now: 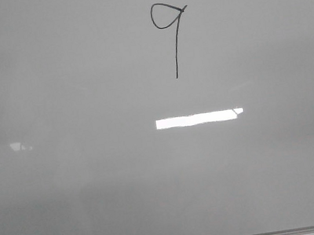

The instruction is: Write number 9 on whiteboard

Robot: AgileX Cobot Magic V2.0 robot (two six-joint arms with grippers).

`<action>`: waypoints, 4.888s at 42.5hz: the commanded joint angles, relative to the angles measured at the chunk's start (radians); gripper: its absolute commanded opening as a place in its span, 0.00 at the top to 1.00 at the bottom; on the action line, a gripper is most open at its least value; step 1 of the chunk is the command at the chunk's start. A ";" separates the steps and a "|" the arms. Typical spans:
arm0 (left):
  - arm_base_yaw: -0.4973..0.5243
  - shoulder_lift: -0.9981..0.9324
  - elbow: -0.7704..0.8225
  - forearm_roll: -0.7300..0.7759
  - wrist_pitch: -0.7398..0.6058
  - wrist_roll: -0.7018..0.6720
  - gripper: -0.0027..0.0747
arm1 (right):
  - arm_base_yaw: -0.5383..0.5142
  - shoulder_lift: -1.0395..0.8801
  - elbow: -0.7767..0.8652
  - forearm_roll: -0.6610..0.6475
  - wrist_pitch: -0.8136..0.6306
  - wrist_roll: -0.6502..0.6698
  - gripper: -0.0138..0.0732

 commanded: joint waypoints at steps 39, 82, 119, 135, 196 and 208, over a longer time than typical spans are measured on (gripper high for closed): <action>-0.007 -0.007 -0.037 0.026 -0.182 -0.020 0.99 | -0.007 -0.023 -0.022 -0.023 0.019 0.004 0.92; 0.348 -0.365 0.231 -0.170 -0.539 0.029 0.99 | -0.007 -0.023 -0.022 -0.023 0.019 0.004 0.92; 0.576 -0.809 0.818 -0.300 -0.991 0.214 0.99 | -0.007 -0.023 -0.022 -0.023 0.019 0.004 0.92; 0.576 -0.823 0.816 -0.309 -0.987 0.280 0.99 | -0.007 -0.023 -0.022 -0.023 0.019 0.004 0.92; 0.635 -0.823 0.816 -0.327 -0.992 0.276 0.99 | -0.007 -0.023 -0.022 -0.023 0.019 0.004 0.92; 0.635 -0.823 0.816 -0.327 -0.992 0.276 0.99 | -0.007 -0.023 -0.022 -0.023 0.019 0.004 0.92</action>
